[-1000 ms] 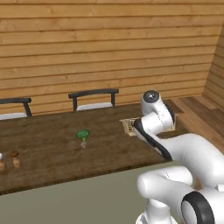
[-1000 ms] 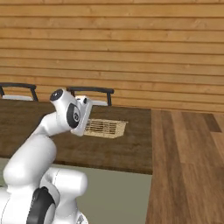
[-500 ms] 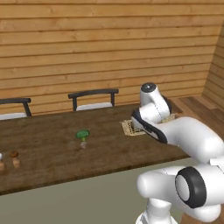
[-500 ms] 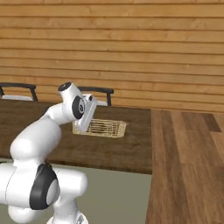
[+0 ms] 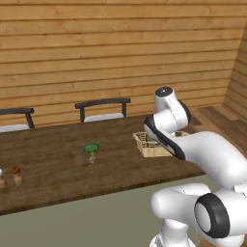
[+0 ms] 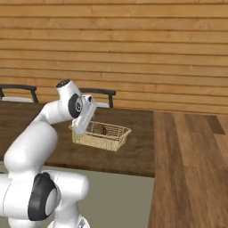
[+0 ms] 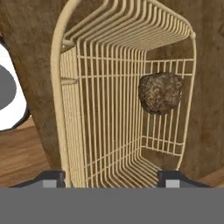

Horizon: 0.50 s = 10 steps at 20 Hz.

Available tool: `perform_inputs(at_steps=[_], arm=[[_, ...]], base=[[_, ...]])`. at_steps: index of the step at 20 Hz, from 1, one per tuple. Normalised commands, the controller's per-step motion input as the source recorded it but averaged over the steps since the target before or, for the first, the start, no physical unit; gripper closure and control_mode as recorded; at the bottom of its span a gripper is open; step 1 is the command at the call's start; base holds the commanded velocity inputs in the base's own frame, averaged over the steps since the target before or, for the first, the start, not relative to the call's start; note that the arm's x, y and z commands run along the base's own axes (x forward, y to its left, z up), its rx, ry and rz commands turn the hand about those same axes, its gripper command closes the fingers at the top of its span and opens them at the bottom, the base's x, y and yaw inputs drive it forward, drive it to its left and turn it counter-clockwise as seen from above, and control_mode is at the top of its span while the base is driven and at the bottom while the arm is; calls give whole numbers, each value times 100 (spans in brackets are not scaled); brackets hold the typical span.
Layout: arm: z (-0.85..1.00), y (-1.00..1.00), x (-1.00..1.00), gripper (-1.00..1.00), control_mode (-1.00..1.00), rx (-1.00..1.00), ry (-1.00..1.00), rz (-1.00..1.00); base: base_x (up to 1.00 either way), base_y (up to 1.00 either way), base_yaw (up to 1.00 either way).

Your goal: Open the cabinet, pick up the bread from the cabinet and place it in the basket. Then move the basket to the dining counter.

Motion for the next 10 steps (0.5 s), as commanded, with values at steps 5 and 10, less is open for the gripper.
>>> perform_inputs(at_steps=[5, 10], arm=[[98, 2, -42, -100, -100, 0, -2, -3], [100, 29, -58, -100, -100, 0, -2, -2]], base=[[0, 0, 0], [0, 0, 0]])
